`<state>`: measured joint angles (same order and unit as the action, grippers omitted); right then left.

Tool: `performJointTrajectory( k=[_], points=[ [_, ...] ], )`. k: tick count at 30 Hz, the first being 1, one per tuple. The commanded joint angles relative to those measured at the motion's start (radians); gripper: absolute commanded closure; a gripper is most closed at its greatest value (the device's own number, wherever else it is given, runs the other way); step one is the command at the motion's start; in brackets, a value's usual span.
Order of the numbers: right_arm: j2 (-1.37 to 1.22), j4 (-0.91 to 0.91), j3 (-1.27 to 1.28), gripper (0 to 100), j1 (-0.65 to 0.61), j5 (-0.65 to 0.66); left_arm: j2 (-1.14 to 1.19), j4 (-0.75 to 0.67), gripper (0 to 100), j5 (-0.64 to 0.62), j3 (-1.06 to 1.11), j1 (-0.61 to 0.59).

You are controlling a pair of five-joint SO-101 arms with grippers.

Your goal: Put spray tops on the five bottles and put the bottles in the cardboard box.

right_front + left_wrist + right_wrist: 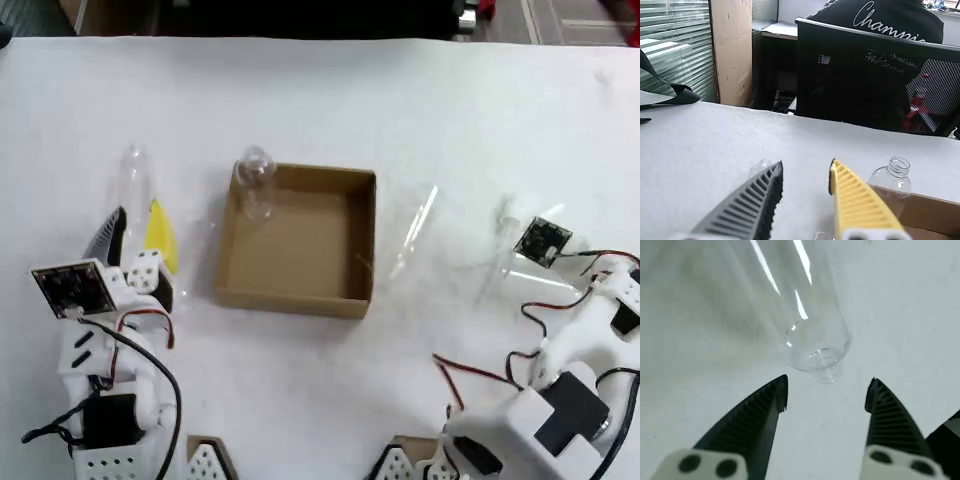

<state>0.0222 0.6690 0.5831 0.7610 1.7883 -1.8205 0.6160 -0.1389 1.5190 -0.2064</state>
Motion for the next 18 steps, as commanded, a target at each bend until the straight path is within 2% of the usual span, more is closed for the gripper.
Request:
performJointTrajectory(
  k=[1,7,11,13,18],
  points=[
    [-0.019,-0.018,-0.046,76.8,0.005,0.051,-0.007,-0.029,85,0.006,-0.014,0.013],
    [-0.085,-0.036,-0.040,76.9,-0.041,0.043,-0.007,-0.029,85,0.006,-0.014,0.013],
    [-0.093,0.019,-0.037,76.9,-0.108,-0.087,-0.007,-0.029,85,0.006,-0.014,0.013],
    [-0.077,0.085,-0.037,77.6,-0.153,-0.104,-0.007,-0.029,85,0.006,-0.014,0.013],
    [-0.002,0.295,-0.037,90.6,-0.295,-0.110,-0.007,-0.029,85,0.006,-0.014,0.013]
  ],
)
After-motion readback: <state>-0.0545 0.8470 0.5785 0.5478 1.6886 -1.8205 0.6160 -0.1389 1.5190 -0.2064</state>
